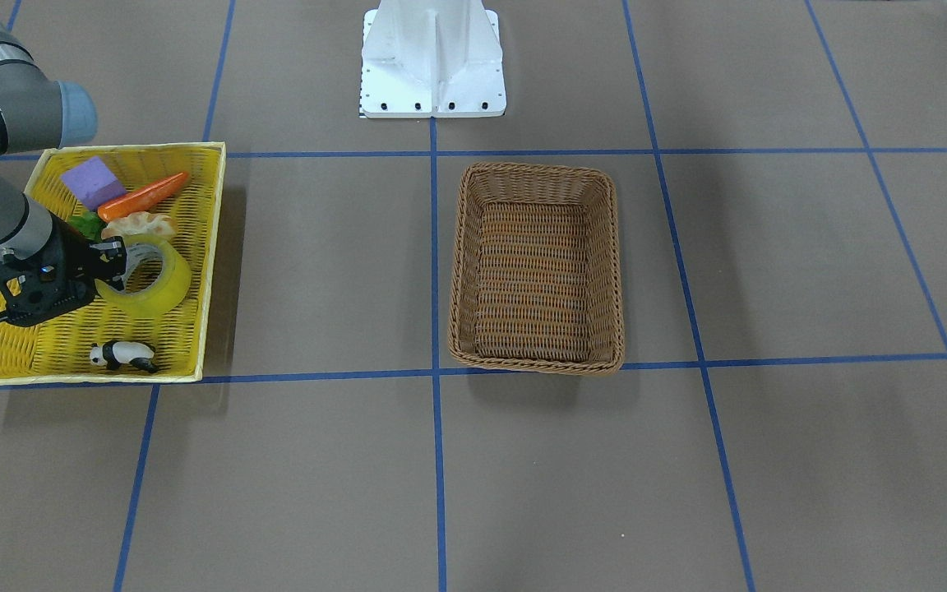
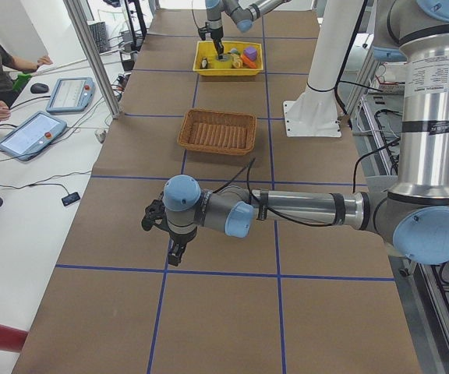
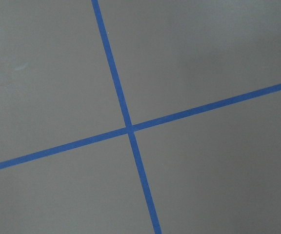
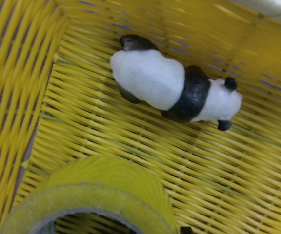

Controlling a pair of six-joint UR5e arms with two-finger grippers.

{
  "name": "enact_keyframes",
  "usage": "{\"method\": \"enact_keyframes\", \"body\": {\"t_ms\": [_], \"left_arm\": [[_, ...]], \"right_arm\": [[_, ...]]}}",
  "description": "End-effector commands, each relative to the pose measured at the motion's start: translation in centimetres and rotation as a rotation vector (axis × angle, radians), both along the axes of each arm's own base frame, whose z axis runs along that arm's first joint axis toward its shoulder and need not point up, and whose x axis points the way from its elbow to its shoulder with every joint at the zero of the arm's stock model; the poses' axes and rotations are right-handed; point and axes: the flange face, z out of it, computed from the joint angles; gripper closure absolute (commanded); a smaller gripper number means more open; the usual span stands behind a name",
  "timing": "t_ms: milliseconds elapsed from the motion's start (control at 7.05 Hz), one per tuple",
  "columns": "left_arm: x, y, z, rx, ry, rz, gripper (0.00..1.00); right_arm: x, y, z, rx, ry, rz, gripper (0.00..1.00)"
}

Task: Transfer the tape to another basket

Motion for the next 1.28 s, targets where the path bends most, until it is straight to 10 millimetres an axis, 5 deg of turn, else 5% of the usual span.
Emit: {"method": "enact_keyframes", "body": {"t_ms": [0, 426, 710, 1135], "left_arm": [[0.1, -0.1, -0.5, -0.006, 0.006, -0.016, 0.02], [0.9, -0.4, -2.7, -0.024, 0.119, -0.072, 0.02], [4.5, -0.7, -4.7, -0.035, 0.188, -0.103, 0.02], [11.0, -1.6, -11.8, -0.137, 0.401, -0.165, 0.02]], "right_arm": [[2.5, -0.1, -4.6, -0.059, -0.084, 0.098, 1.0], [2.4, 0.9, -11.0, -0.186, -0.177, 0.221, 1.0], [-1.4, 2.2, -18.7, -0.311, -0.279, 0.25, 1.0], [-6.6, 6.9, -22.7, -0.424, -0.44, 0.239, 1.0]]}}
